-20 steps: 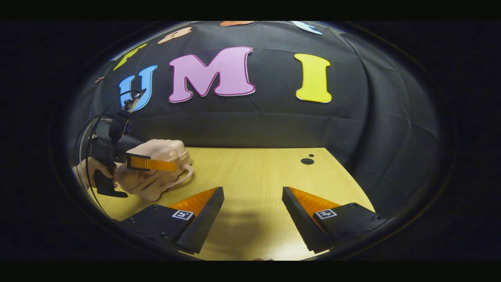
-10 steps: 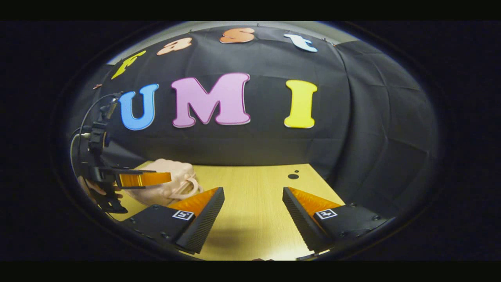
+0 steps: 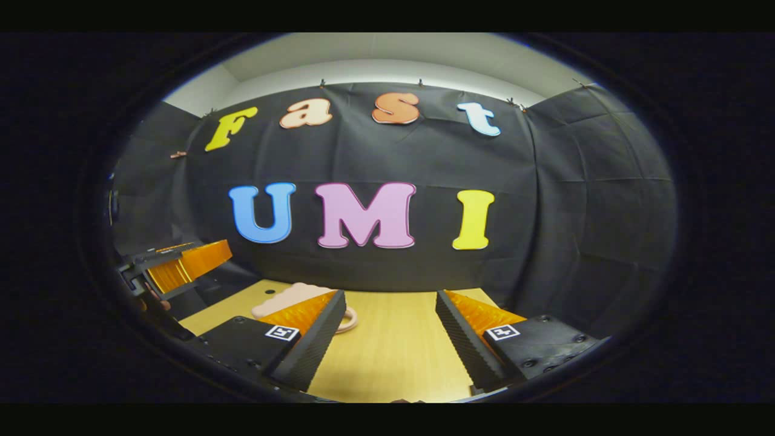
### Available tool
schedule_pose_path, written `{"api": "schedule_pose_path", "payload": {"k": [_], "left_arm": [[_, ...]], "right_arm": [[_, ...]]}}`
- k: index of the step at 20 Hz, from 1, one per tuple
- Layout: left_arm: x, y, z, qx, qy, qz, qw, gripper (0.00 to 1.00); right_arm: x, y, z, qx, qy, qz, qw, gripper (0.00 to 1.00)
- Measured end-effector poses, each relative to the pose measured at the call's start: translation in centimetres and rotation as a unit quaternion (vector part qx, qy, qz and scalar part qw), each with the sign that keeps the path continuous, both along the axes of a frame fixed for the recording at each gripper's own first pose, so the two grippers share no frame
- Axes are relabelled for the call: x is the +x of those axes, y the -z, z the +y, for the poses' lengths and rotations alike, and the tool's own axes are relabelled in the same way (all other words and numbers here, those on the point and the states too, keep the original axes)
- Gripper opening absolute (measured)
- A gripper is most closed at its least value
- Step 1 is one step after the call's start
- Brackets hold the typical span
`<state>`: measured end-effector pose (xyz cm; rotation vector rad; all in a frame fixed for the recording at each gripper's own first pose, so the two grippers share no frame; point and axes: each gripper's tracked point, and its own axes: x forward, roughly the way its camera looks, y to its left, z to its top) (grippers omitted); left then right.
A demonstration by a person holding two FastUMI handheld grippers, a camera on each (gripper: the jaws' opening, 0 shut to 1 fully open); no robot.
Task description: First open the suitcase, pack the skin care products into it, and then close the suitcase.
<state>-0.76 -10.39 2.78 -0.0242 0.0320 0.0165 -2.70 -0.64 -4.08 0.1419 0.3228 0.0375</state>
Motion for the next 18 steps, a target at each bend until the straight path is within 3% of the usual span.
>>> {"api": "schedule_pose_path", "payload": {"k": [5,6,7,11,12,13,15,18], "left_arm": [[-6.9,2.4,1.6,-0.005,-0.015,0.032,0.999,0.96],[-7.4,2.6,2.2,-0.006,-0.022,0.032,0.999,0.96],[-7.8,2.8,2.9,0.001,-0.030,0.033,0.999,0.96],[-8.0,2.7,3.3,0.028,-0.028,0.032,0.999,0.96],[-7.9,2.5,3.3,0.030,-0.027,0.029,0.999,0.96],[-7.9,2.1,3.2,0.031,-0.025,0.024,0.999,0.96],[-7.4,1.6,2.8,0.039,-0.019,0.015,0.999,0.96],[-7.0,1.3,1.8,0.052,-0.004,0.010,0.999,0.96]], "right_arm": [[-4.0,-2.2,-1.1,0.018,0.023,-0.062,0.998,0.96],[-4.3,-2.5,-1.3,0.014,0.023,-0.077,0.997,1.00],[-4.7,-2.7,-1.4,0.005,0.024,-0.089,0.996,0.96],[-5.5,-2.6,0.0,-0.011,0.009,-0.109,0.994,0.96],[-5.4,-2.7,0.3,-0.011,0.005,-0.108,0.994,0.90],[-5.2,-2.8,0.9,-0.010,0.000,-0.110,0.994,0.90],[-4.8,-3.4,1.6,-0.012,-0.007,-0.120,0.993,1.00],[-4.7,-3.7,2.3,-0.017,-0.014,-0.123,0.992,0.90]]}}
